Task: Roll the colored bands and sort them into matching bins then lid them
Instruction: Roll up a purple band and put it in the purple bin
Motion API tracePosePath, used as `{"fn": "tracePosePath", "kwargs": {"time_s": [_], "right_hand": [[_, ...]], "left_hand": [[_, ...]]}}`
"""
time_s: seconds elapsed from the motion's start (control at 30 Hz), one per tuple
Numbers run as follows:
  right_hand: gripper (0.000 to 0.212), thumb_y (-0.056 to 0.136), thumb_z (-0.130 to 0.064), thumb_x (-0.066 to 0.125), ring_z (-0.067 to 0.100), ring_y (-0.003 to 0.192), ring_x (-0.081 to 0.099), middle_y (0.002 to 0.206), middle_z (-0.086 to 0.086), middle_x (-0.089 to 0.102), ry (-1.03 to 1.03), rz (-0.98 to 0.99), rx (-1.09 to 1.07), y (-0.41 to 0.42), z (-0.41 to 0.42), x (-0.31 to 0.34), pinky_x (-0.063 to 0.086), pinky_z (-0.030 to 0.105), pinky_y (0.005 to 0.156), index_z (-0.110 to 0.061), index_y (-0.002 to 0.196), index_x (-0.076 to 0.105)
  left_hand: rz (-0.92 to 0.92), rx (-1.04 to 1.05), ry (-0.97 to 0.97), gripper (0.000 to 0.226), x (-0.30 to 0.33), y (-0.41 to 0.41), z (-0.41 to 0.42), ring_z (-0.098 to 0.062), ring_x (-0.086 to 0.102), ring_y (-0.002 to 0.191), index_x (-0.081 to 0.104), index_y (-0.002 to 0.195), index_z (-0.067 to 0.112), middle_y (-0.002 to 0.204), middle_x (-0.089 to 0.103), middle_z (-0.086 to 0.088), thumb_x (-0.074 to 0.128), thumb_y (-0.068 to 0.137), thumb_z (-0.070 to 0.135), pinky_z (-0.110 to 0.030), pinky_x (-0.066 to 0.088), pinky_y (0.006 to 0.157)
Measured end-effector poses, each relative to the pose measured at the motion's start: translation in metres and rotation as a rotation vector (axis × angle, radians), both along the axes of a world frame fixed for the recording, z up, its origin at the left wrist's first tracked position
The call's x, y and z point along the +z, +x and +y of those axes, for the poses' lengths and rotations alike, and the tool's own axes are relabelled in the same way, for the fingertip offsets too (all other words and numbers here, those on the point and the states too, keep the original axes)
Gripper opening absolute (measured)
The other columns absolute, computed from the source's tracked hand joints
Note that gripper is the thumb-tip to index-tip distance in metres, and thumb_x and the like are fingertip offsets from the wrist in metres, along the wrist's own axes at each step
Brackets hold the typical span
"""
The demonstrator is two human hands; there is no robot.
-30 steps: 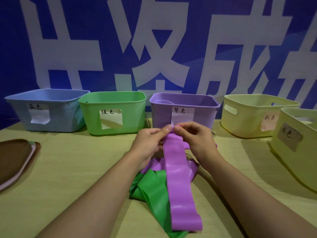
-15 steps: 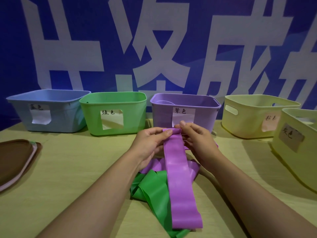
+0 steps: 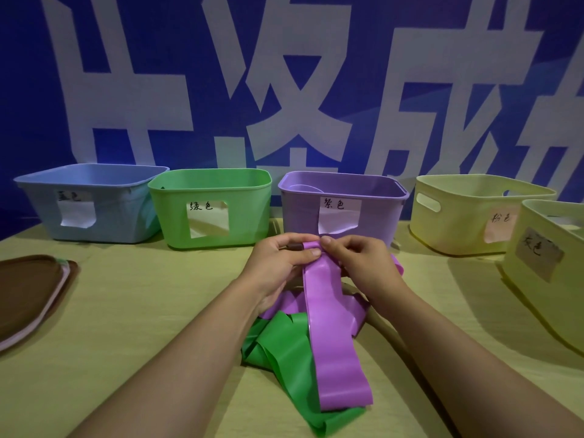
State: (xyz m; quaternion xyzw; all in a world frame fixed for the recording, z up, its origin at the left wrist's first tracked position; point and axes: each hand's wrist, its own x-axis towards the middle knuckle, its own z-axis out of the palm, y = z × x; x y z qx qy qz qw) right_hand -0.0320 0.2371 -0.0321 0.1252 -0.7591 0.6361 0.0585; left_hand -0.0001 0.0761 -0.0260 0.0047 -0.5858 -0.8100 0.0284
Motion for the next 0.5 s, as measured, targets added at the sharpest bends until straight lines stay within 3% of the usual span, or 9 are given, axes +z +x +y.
{"fn": "tracePosePath", "kwargs": {"time_s": [0.17, 0.27, 0.4, 0.5], "right_hand": [[0.021, 0.09, -0.029, 0.077, 0.017, 0.076, 0.068, 0.085, 0.012, 0.077, -0.08, -0.014, 0.031, -0.0027, -0.0003, -0.0032, 0.06, 0.04, 0.077, -0.008, 0.089, 0.079], [0.018, 0.09, -0.021, 0.078, 0.013, 0.074, 0.069, 0.082, 0.009, 0.076, -0.139, -0.011, 0.057, -0.0048, 0.0002, -0.004, 0.058, 0.028, 0.067, -0.003, 0.091, 0.076], [0.011, 0.089, -0.009, 0.076, 0.006, 0.07, 0.068, 0.081, 0.009, 0.074, -0.188, 0.014, 0.127, -0.0044, -0.0005, -0.0038, 0.055, 0.019, 0.064, -0.001, 0.096, 0.073], [0.014, 0.088, -0.007, 0.076, 0.012, 0.079, 0.069, 0.09, 0.023, 0.073, -0.174, 0.054, 0.153, -0.0048, -0.001, -0.0042, 0.057, 0.022, 0.072, -0.001, 0.101, 0.074]], "left_hand": [[-0.009, -0.016, 0.017, 0.03, 0.0016, 0.0005, -0.0001, -0.023, 0.076, 0.074, 0.073, 0.107, 0.001, 0.095, 0.077, -0.02, 0.071, 0.082, -0.016, -0.026, 0.061, 0.065], [-0.019, -0.037, 0.037, 0.031, 0.0021, -0.0002, -0.0003, -0.02, 0.076, 0.074, 0.071, 0.111, -0.001, 0.093, 0.078, -0.018, 0.071, 0.083, -0.014, -0.025, 0.062, 0.067], [-0.016, -0.053, 0.069, 0.016, 0.0042, -0.0002, 0.0017, -0.016, 0.076, 0.078, 0.073, 0.106, -0.001, 0.095, 0.079, -0.015, 0.071, 0.091, 0.007, -0.021, 0.06, 0.068], [-0.064, -0.039, 0.01, 0.029, 0.001, -0.0023, 0.0017, -0.025, 0.073, 0.085, 0.077, 0.105, 0.001, 0.103, 0.077, -0.022, 0.072, 0.093, 0.028, -0.035, 0.063, 0.079]]}}
